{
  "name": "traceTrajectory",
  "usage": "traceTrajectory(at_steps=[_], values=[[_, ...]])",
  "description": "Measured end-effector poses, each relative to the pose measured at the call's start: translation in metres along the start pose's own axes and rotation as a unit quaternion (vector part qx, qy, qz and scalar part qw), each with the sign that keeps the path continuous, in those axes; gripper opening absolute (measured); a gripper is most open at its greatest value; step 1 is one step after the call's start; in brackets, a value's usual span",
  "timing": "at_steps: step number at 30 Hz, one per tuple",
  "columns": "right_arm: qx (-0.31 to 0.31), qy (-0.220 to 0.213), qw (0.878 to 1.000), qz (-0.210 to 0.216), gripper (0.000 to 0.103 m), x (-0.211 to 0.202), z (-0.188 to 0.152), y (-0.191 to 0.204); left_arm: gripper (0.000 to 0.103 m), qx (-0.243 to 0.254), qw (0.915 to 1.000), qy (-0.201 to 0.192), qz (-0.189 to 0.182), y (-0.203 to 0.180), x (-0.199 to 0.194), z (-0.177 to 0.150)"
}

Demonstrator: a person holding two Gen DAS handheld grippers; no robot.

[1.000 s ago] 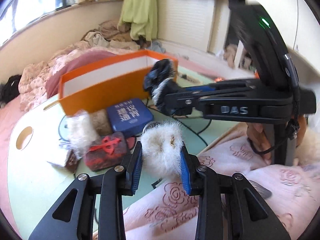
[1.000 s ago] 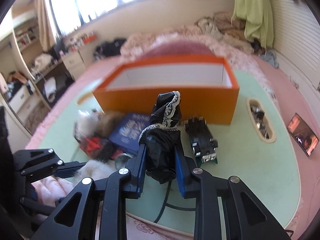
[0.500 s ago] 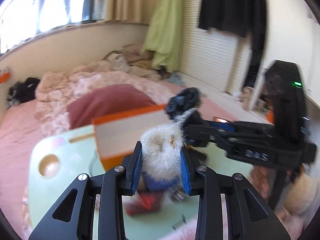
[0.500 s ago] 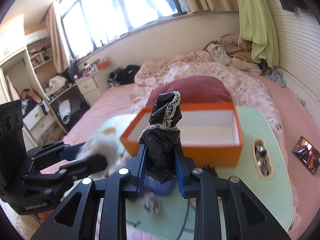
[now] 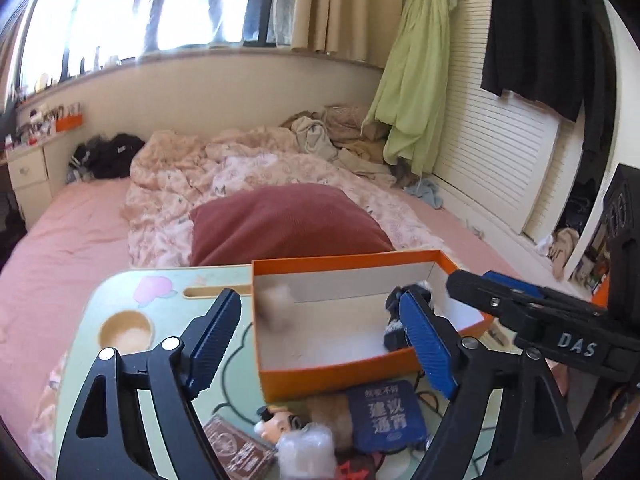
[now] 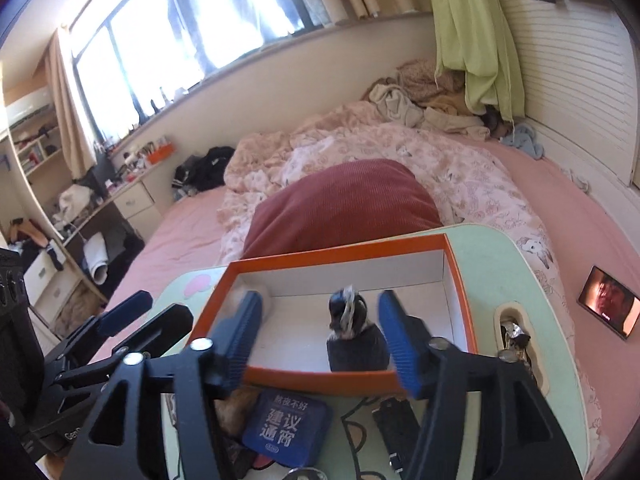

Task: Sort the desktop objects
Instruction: 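Carry the fluffy ball with the left gripper into the orange box while the right carries the black bag in, then move the right gripper toward the black toy car on the table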

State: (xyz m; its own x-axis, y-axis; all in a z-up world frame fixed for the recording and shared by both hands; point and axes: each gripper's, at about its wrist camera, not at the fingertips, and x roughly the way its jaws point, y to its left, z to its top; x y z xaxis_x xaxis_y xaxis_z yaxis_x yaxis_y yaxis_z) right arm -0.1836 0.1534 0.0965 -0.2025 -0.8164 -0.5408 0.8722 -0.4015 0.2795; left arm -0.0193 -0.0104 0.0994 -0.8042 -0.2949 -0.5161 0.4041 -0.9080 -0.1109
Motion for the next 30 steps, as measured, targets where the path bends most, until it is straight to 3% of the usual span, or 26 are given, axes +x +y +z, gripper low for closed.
traceTrajectory(at_steps=[2, 7, 13, 17, 20, 22, 23, 24, 30], values=[[-0.011, 0.002, 1.0, 0.004, 0.068, -0.01, -0.008, 0.002, 0.081, 0.008, 0.9999, 0.007, 0.0, 0.001, -0.01, -0.005], [-0.029, 0.054, 0.998, 0.012, 0.071, -0.024, -0.045, 0.001, 0.082, 0.015, 0.9987, 0.046, -0.012, 0.004, -0.035, -0.038], [-0.075, 0.125, 0.988, -0.041, 0.071, -0.026, -0.105, 0.0, 0.082, 0.054, 0.9918, 0.113, 0.028, 0.001, -0.034, -0.096], [-0.071, 0.173, 0.979, -0.079, 0.071, -0.009, -0.122, -0.009, 0.082, 0.07, 0.9819, 0.153, 0.087, -0.001, -0.014, -0.117], [-0.092, 0.177, 0.975, -0.103, 0.085, -0.006, -0.127, -0.004, 0.082, 0.055, 0.9812, 0.166, 0.082, 0.004, -0.008, -0.117], [-0.101, 0.185, 0.972, -0.108, 0.094, -0.004, -0.131, -0.003, 0.091, 0.042, 0.9817, 0.172, 0.071, 0.009, -0.005, -0.119], [-0.101, 0.188, 0.971, -0.106, 0.098, -0.004, -0.132, -0.003, 0.102, 0.031, 0.9816, 0.178, 0.061, 0.013, -0.003, -0.12], [-0.1, 0.19, 0.971, -0.106, 0.101, -0.003, -0.132, -0.004, 0.103, 0.015, 0.9812, 0.186, 0.049, 0.019, 0.001, -0.121], [-0.101, 0.194, 0.97, -0.108, 0.103, -0.005, -0.137, -0.004, 0.103, 0.008, 0.9822, 0.177, 0.061, 0.023, 0.002, -0.124]])
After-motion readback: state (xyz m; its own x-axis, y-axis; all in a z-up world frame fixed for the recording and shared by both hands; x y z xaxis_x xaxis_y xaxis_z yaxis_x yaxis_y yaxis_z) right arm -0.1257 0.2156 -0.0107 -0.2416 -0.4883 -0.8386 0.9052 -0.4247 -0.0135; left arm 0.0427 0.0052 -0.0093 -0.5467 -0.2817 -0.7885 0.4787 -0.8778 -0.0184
